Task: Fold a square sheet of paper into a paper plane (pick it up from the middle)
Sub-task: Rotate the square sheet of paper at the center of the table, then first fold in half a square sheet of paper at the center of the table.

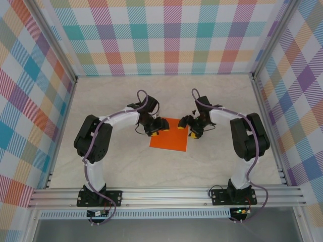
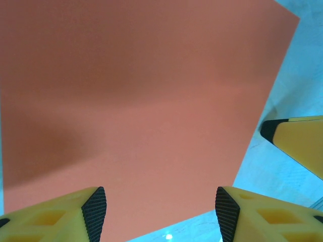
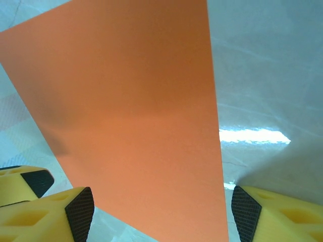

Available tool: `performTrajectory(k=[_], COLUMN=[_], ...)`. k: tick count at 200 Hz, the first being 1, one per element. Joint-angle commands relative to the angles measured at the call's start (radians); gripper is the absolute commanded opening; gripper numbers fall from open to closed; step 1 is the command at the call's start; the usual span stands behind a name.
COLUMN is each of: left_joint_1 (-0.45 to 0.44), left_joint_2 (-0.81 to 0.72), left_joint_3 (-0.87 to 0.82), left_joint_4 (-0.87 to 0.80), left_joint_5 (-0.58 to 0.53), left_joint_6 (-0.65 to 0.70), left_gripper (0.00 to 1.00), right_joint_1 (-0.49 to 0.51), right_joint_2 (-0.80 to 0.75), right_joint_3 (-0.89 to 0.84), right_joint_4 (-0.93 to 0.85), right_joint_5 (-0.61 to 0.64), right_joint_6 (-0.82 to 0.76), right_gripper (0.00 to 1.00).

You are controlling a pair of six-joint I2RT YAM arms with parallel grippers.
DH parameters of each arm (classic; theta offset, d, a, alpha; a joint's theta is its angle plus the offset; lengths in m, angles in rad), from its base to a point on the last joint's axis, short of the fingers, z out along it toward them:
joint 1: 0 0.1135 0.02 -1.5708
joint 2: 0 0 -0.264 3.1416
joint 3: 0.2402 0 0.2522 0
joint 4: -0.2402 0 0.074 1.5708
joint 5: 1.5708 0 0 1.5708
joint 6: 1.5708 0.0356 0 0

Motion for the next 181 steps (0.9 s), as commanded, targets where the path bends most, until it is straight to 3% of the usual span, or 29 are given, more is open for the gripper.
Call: performTrajectory(k=[1, 120, 181], left_joint_1=[0.006, 0.005, 0.005], left_joint_2=[0.022, 0.032, 0.038], left_joint_3=[0.014, -0.064, -0.075], left_joint_4=[-0.028, -0.036, -0.051], left_joint_5=[-0.012, 0.007, 0.007], left_joint_6=[0.007, 0.000, 0.012], left_gripper=[0.61, 0.56, 0.56], right_joint_1=[0.000, 0.036, -0.001], right_joint_2=[-0.013, -0.015, 0.034], right_joint_3=[-0.036, -0.068, 0.086], right_joint_4=[0.035, 0.167, 0.052], right_joint_5=[-0.012, -0.078, -0.030], right_joint_6=[0.013, 0.023, -0.041], right_gripper=[0.75, 0.66, 0.68])
